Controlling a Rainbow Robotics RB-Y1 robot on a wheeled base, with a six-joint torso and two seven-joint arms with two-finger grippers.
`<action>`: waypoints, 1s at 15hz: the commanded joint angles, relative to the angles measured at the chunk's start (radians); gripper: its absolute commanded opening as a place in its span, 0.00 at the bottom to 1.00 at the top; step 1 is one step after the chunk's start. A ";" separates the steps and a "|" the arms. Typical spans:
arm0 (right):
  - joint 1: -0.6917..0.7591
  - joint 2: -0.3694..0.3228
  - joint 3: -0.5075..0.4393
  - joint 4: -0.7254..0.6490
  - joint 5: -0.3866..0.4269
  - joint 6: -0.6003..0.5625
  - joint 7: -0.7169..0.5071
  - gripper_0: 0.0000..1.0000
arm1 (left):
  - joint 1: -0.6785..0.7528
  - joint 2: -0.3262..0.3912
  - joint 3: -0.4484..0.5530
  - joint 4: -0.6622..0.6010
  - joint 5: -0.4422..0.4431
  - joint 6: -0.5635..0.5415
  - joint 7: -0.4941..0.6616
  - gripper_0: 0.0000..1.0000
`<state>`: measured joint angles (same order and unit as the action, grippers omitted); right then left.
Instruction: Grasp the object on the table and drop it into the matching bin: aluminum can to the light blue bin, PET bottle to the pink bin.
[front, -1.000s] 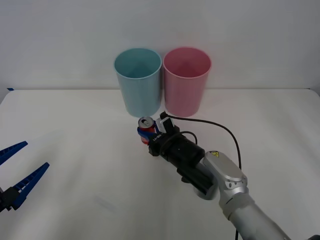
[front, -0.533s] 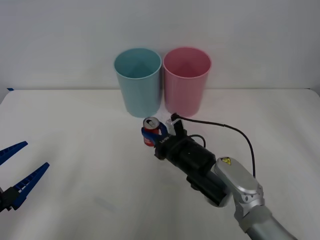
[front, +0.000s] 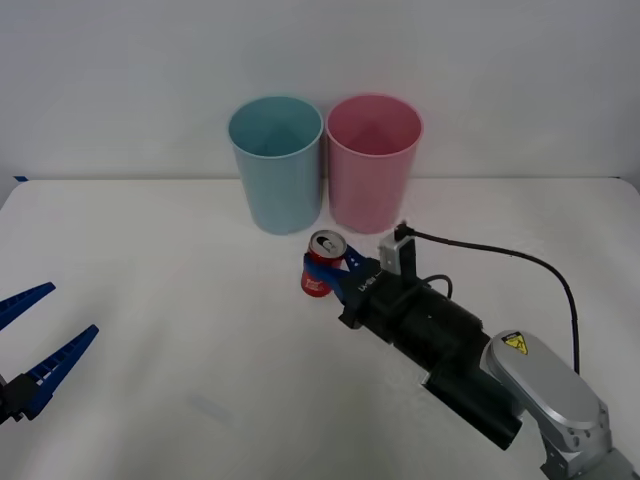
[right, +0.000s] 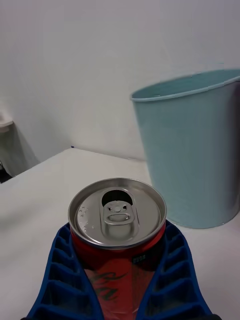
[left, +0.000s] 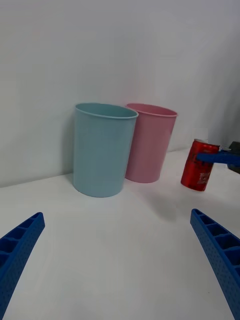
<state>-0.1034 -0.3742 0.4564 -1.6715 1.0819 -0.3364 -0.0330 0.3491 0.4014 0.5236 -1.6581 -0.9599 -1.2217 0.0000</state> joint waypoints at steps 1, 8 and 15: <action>0.033 -0.058 -0.013 -0.108 0.001 0.002 -0.085 0.00 | 0.000 0.000 0.000 0.000 0.000 0.000 0.000 1.00; -0.002 -0.147 -0.081 -0.258 0.000 -0.004 -0.309 0.00 | 0.000 0.000 0.000 0.000 0.000 0.000 0.000 1.00; -0.239 -0.181 -0.087 -0.179 -0.045 -0.001 -0.369 0.00 | 0.000 0.000 0.000 0.000 0.000 0.000 0.000 1.00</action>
<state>-0.3109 -0.5547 0.3665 -1.8745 1.0373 -0.3363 -0.3981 0.3491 0.4014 0.5236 -1.6581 -0.9599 -1.2217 0.0000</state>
